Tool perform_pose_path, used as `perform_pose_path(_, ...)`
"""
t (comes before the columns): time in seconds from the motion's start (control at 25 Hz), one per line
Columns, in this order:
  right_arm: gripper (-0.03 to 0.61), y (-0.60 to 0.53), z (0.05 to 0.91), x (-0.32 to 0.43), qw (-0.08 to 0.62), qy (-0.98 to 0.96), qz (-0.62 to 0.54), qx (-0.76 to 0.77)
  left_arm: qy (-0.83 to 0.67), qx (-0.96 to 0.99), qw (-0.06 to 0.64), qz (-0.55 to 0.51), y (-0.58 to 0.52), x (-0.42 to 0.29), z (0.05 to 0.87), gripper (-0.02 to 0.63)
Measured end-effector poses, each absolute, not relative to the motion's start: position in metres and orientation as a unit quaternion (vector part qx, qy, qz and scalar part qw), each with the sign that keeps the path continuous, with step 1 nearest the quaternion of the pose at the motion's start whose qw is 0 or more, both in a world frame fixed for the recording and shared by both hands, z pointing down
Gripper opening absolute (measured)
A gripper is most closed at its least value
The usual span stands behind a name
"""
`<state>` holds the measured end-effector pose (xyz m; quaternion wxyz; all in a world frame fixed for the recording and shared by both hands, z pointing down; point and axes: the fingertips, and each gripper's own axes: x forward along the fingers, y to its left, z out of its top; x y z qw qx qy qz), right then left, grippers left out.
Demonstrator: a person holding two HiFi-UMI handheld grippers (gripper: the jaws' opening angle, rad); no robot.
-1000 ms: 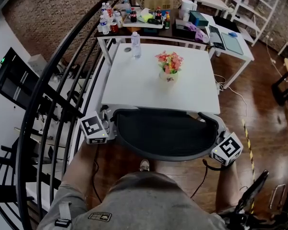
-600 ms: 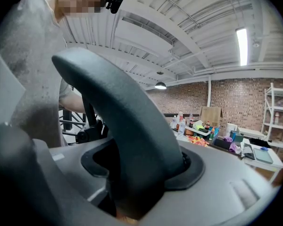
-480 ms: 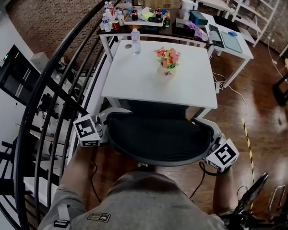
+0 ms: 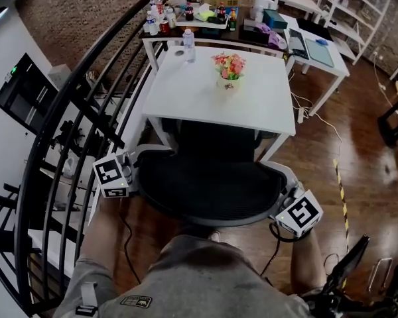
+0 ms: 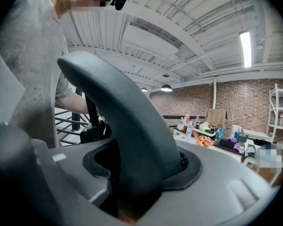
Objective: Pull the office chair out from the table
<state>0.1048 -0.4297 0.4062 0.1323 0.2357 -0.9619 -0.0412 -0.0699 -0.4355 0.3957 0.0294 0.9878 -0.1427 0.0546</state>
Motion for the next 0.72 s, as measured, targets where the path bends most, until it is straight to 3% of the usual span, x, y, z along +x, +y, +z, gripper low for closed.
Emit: perform_pose_path(0.72, 0.243, -0.333, 0.407, 0.106, 0.127, -0.961, -0.043, 0.24, -0.122, 0.99, 0.029, 0.058, -0.337, -0.069, 0.397, 0.212)
